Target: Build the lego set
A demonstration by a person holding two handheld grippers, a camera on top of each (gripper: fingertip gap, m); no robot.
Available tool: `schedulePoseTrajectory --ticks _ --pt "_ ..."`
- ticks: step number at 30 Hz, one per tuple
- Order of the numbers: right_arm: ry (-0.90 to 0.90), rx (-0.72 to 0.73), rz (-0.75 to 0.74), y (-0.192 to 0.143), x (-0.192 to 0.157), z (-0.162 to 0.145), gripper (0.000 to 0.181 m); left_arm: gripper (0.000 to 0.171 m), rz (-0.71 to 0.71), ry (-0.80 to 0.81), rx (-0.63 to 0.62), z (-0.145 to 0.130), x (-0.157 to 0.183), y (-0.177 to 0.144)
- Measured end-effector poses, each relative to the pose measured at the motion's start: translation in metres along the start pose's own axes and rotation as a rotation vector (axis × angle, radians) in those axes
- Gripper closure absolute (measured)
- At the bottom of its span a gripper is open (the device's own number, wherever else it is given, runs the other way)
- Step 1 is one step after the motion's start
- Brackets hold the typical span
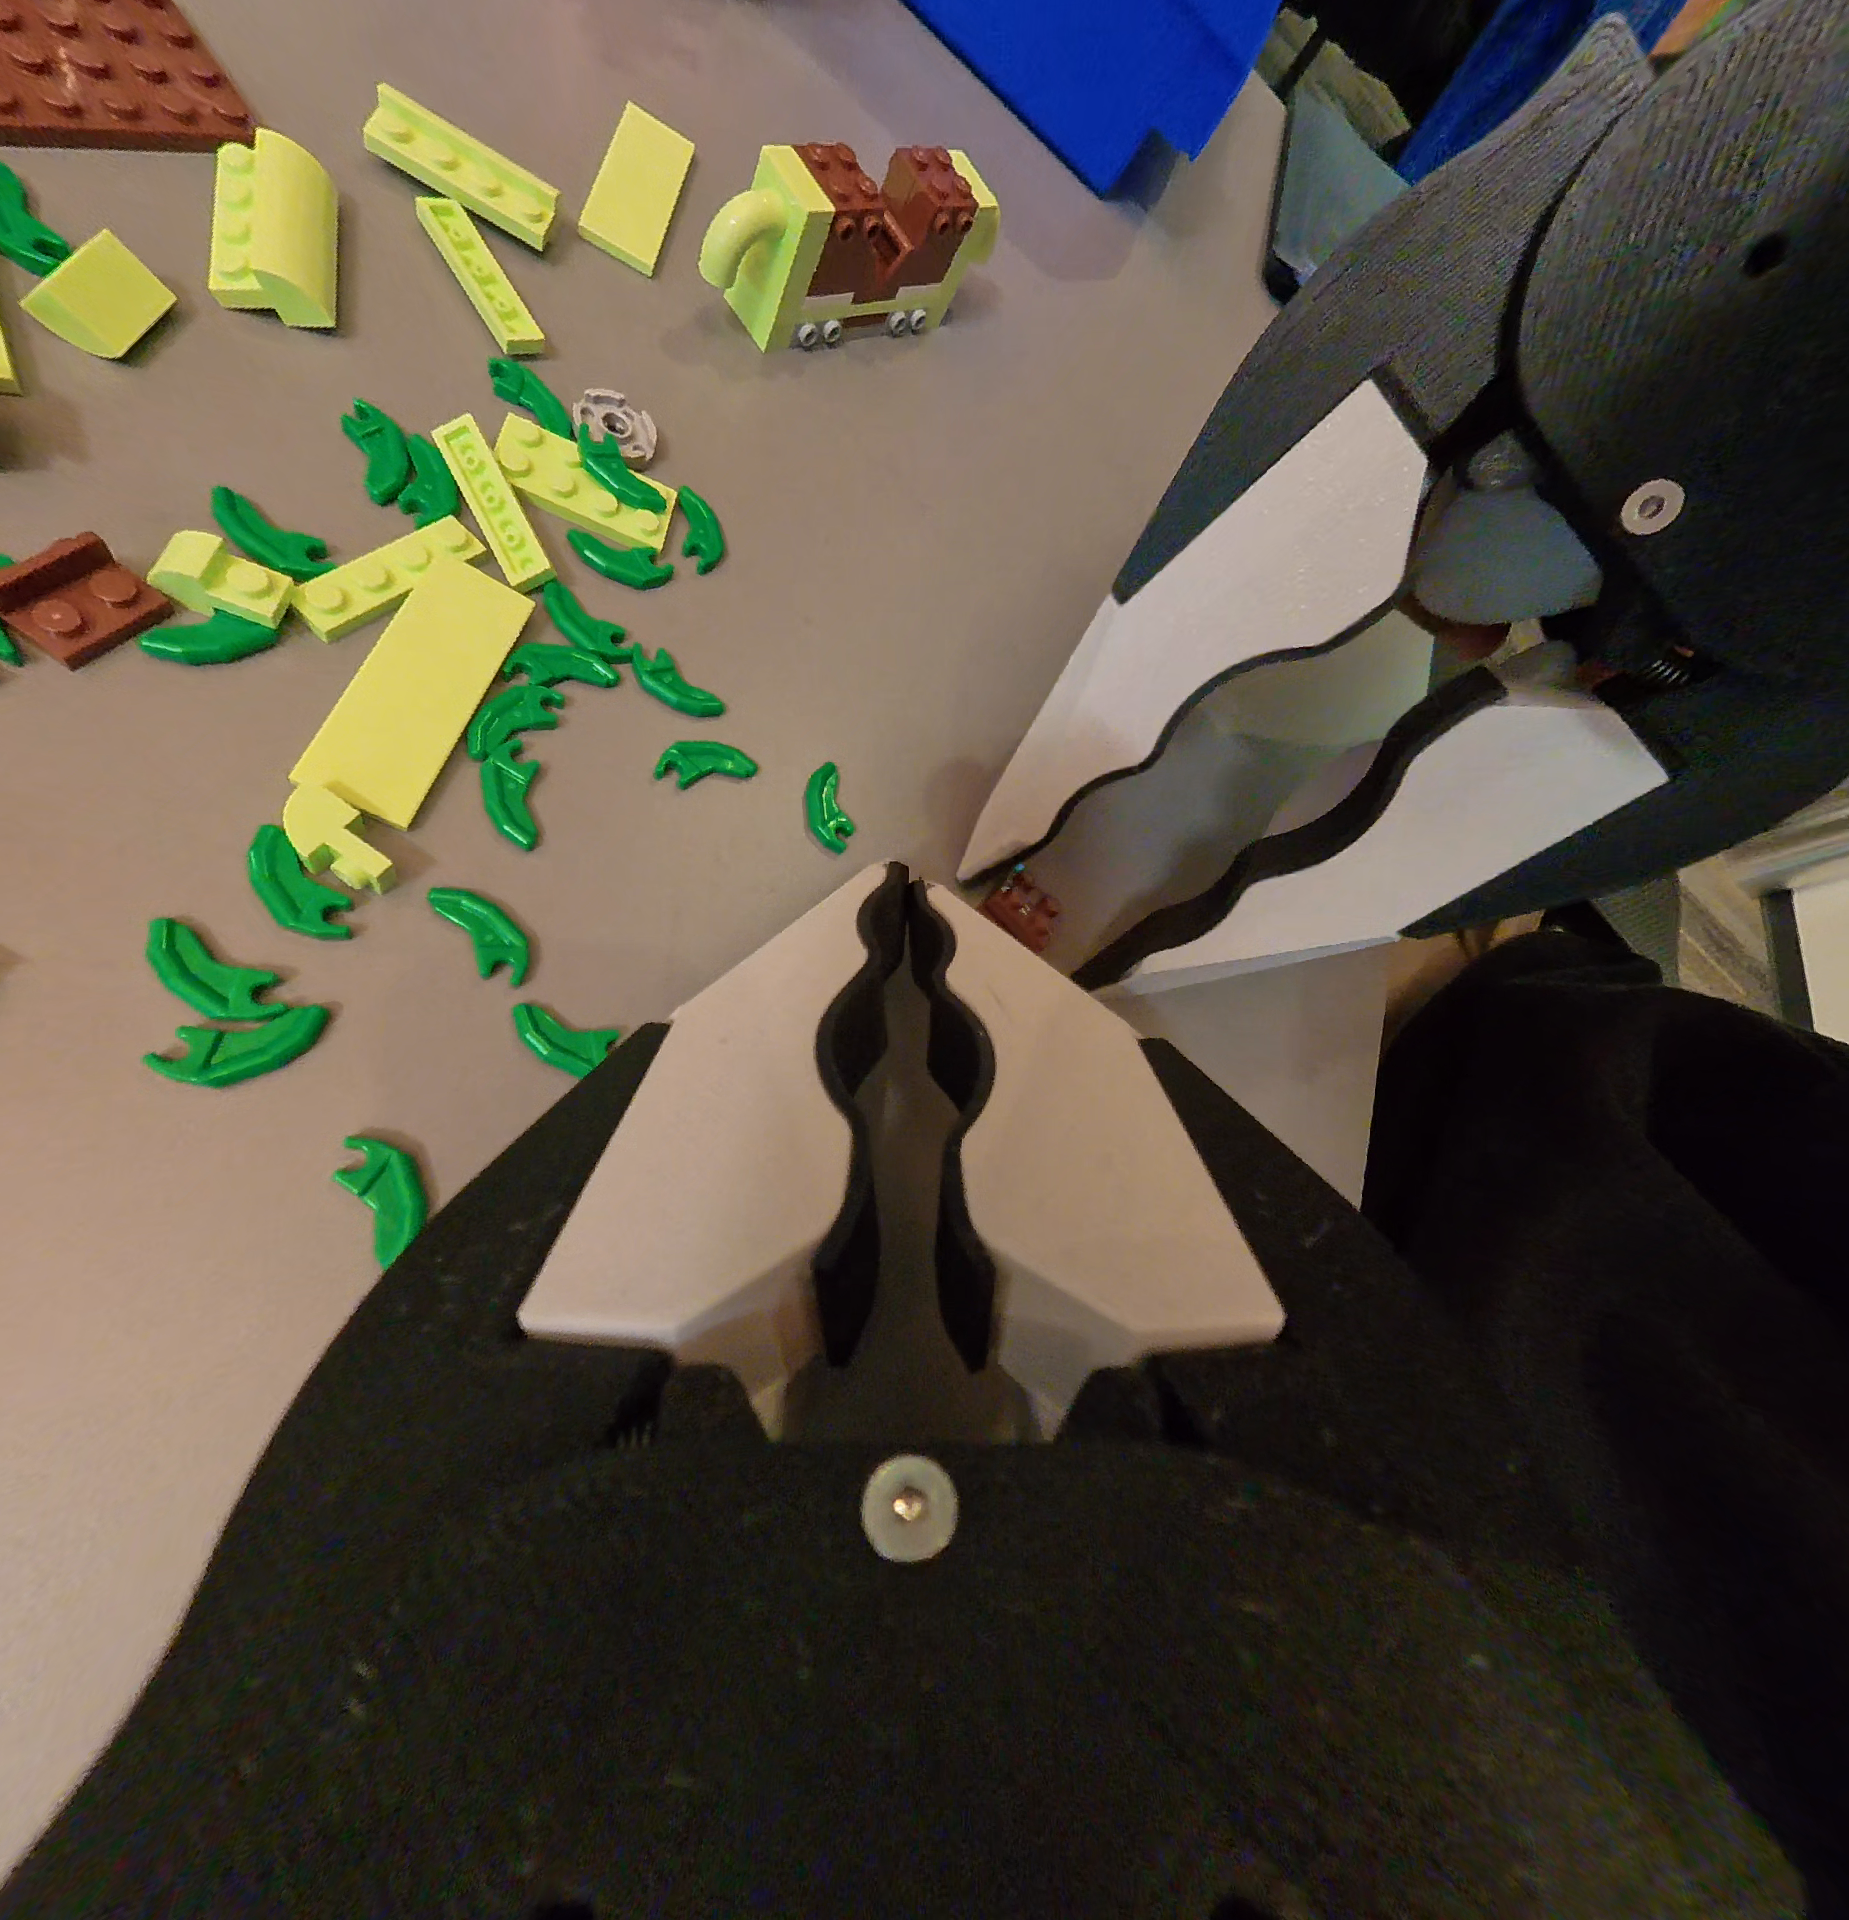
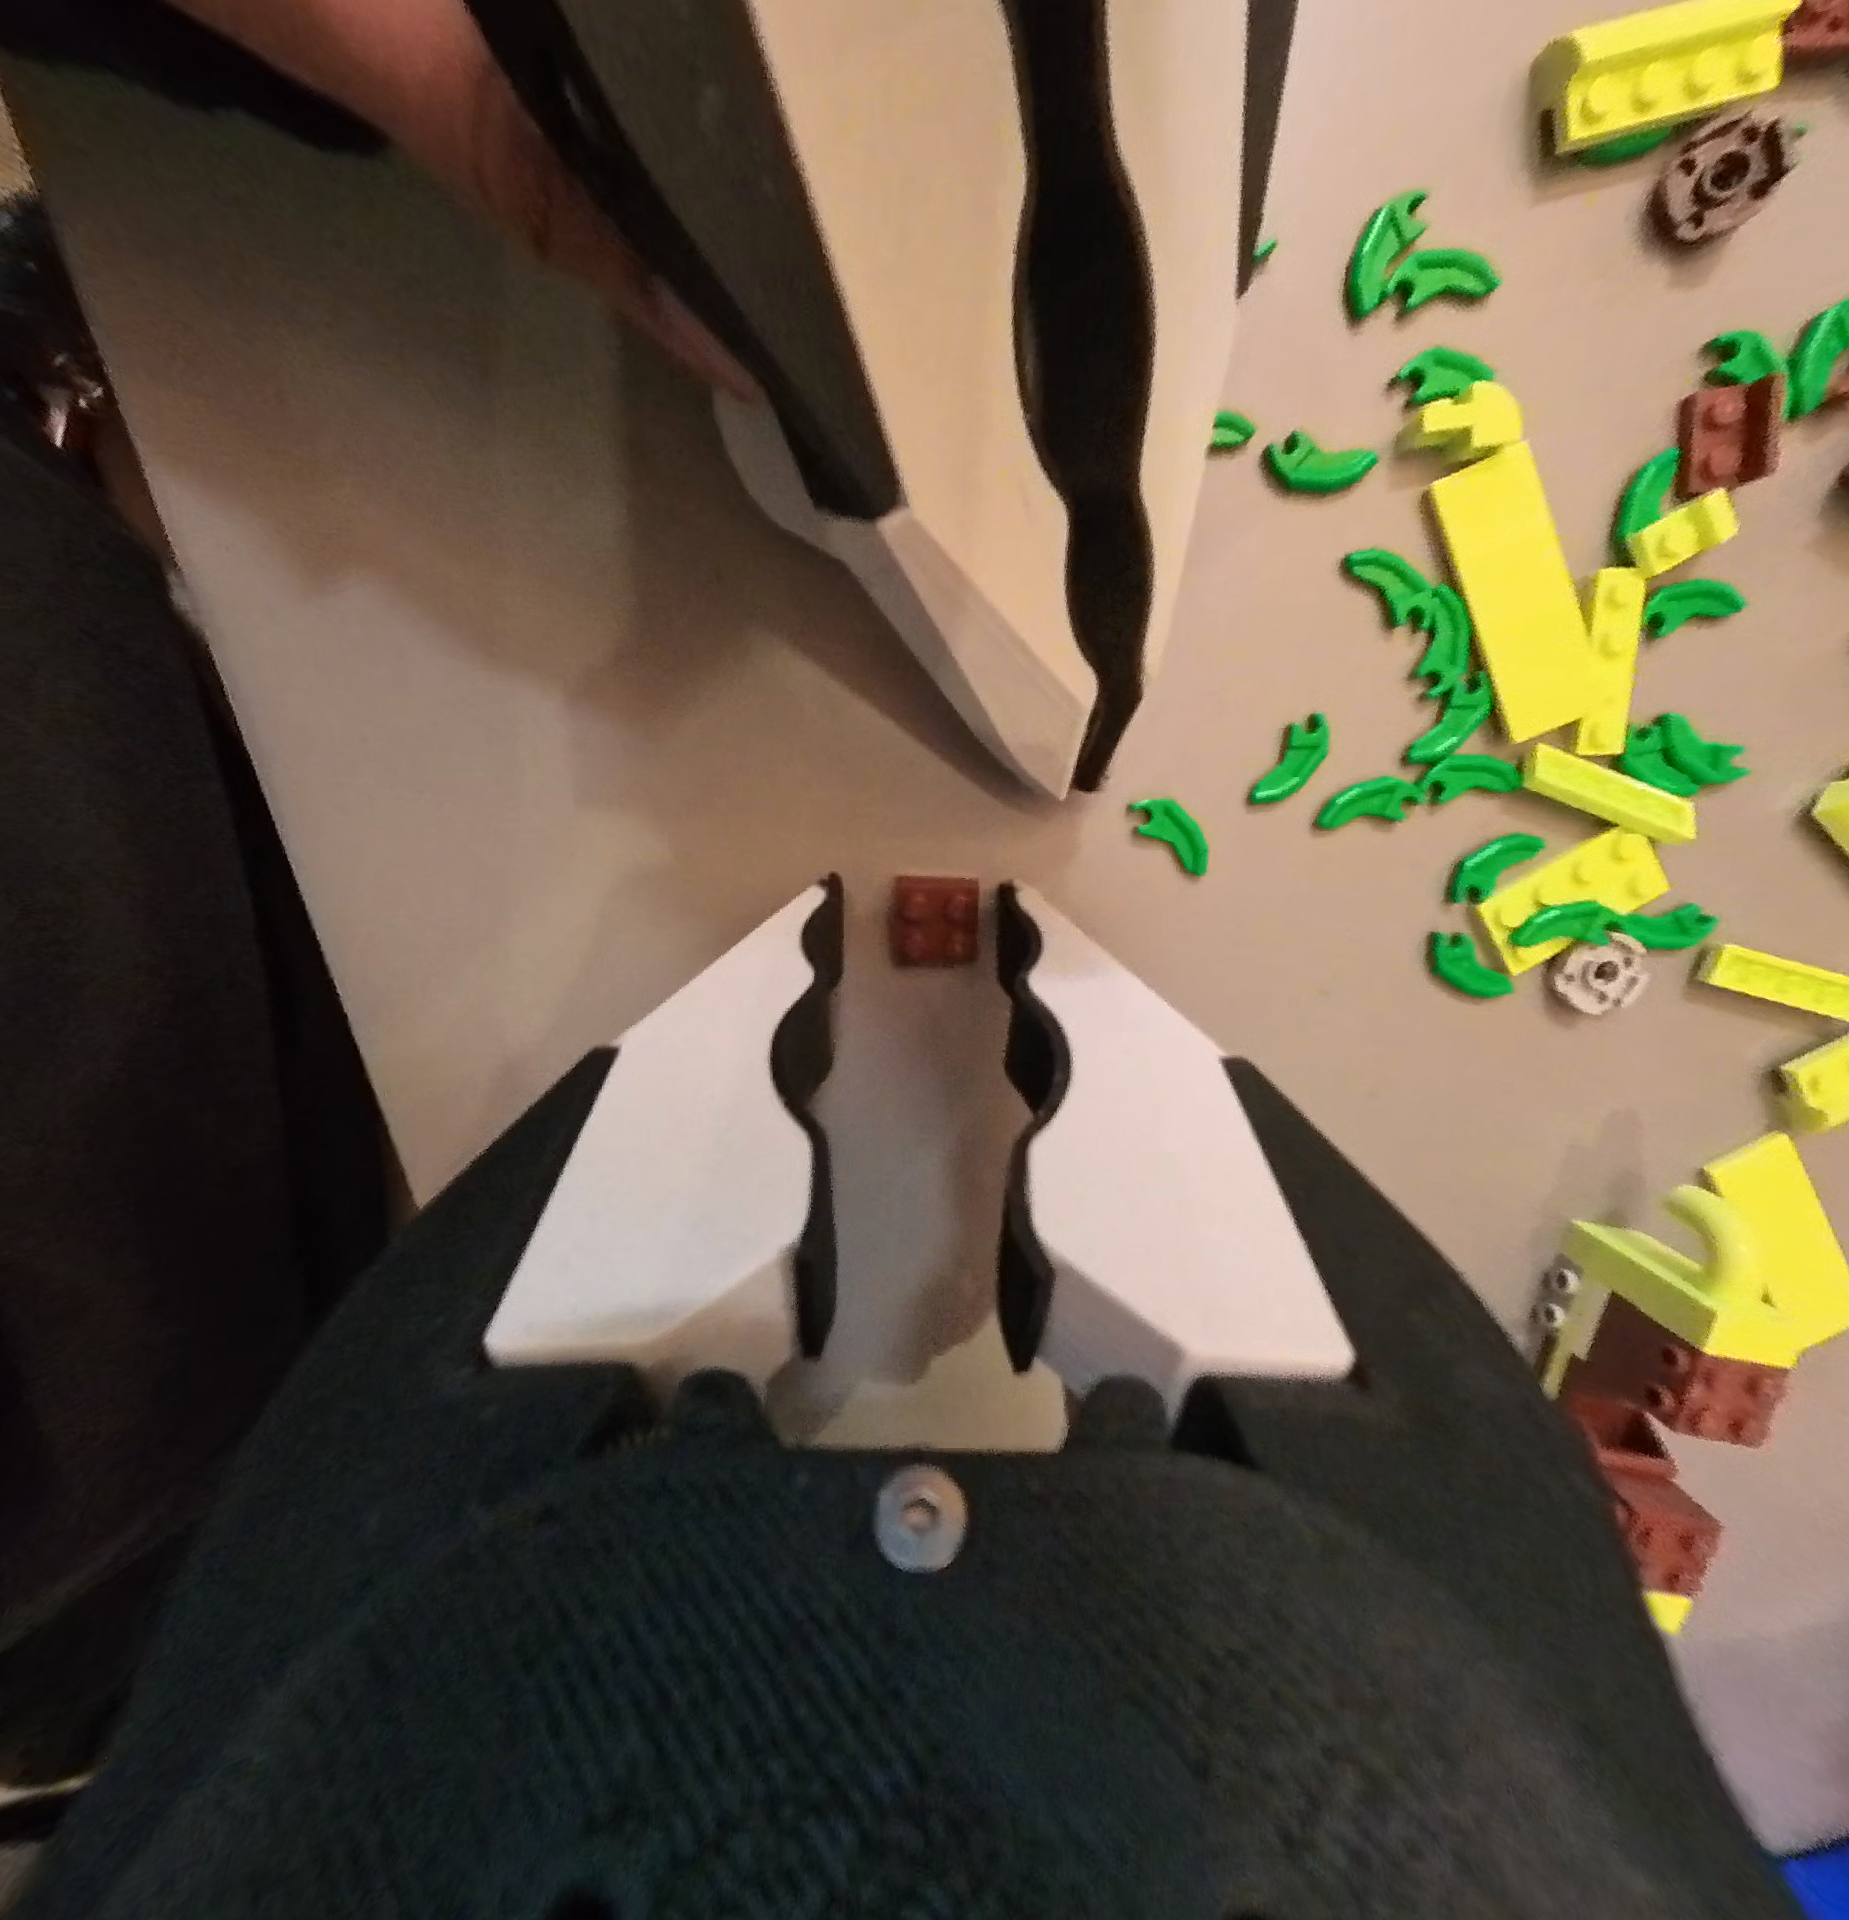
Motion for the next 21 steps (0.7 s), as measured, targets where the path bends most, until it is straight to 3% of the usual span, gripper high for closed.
schedulePoseTrajectory --ticks 4,9,14,21 --pt "0.009 0.01 0.009 0.0 0.0 -0.001 0.167 0.171 -0.005 -0.003 0.001 0.0 0.0 0.0" --pt "-0.004 0.022 -0.016 -0.005 -0.001 -0.001 0.167 0.171 -0.012 -0.004 0.004 0.0 0.001 -0.001" --pt "-0.065 0.138 -0.142 -0.029 0.008 0.009 0.167 0.171 -0.072 -0.043 0.052 0.006 0.002 -0.007" --pt "-0.141 0.364 -0.406 -0.064 0.012 0.022 0.168 0.136 -0.492 -0.276 0.267 0.032 0.03 -0.031"
Point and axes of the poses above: each gripper's, where its closed fingertips meet, y out along the fingers, z out of its top, x = y × z across the jaws, the point moved 2 cm from there along -y, back along the fingers, and after that the axes turned 8 degrees about z, right-handed, at the moved point
